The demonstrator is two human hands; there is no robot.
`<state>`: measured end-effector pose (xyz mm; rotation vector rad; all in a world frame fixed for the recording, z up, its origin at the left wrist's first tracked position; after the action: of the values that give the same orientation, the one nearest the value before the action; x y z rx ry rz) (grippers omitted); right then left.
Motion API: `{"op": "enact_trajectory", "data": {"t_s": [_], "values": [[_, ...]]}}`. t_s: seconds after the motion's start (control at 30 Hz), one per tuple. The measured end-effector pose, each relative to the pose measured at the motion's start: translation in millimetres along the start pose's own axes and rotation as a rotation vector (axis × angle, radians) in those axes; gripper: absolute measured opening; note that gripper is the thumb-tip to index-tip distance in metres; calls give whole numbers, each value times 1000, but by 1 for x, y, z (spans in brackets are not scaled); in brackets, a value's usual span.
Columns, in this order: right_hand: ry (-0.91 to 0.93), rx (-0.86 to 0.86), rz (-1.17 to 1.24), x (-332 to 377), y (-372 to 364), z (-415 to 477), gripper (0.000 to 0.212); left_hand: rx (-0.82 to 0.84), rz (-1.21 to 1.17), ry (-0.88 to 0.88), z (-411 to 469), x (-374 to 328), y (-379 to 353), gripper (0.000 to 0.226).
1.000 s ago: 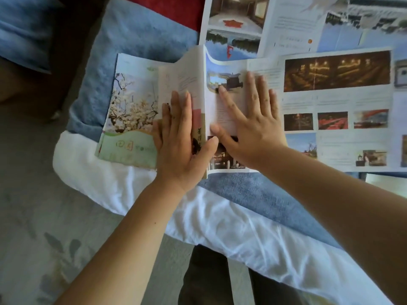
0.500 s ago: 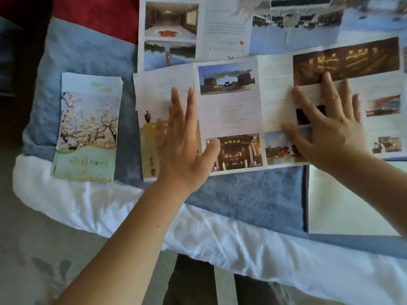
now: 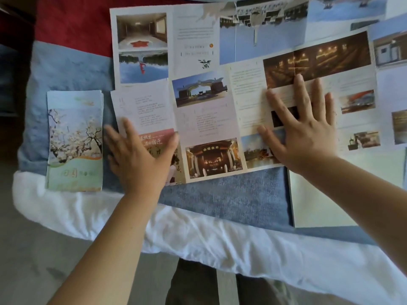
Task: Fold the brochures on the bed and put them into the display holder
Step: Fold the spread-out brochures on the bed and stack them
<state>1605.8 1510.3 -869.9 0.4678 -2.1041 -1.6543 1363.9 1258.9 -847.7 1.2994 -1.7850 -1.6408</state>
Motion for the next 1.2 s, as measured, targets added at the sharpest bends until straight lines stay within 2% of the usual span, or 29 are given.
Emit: {"op": "enact_trajectory", "data": {"t_s": [0.07, 0.17, 0.33, 0.43, 0.57, 0.67, 0.8, 0.9, 1.03, 1.2], "values": [[-4, -9, -1, 0, -1, 0, 74, -62, -84, 7, -2, 8, 11, 119], [-11, -15, -3, -1, -3, 0, 74, -128, -177, -81, -3, 0, 24, 108], [-9, -15, -19, -2, -4, 0, 75, -295, -113, -251, -15, -35, 48, 79], [-14, -11, -41, -1, -6, 0, 76, -370, -117, -332, -26, -54, 59, 79], [-40, -13, -36, 3, -9, -2, 75, -191, -134, -399, -27, -78, 43, 95], [-90, -19, -13, 11, -13, -7, 74, -65, -37, -502, -34, -102, 24, 101], [-103, -6, 25, 34, -19, -14, 73, -48, -28, -514, -40, -117, 10, 94], [-70, -3, 50, 52, -24, -23, 73, -20, -31, -566, -36, -120, -8, 78], [-133, 27, 73, 69, -29, -30, 72, 59, 146, -571, -27, -97, -45, 66], [-150, 86, 71, 76, -31, -33, 72, -18, 227, -570, -23, -82, -62, 64]]}}
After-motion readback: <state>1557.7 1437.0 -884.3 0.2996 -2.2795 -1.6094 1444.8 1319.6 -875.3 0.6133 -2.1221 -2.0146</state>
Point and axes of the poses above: each hand's wrist, its own z-axis towards the middle knuckle, its own y-axis out of the back of the hand, x = y × z, the point moved 9 cm from there along z, towards the middle knuckle, and after that the axes turned 14 degrees about -y, right-handed, at the moved point
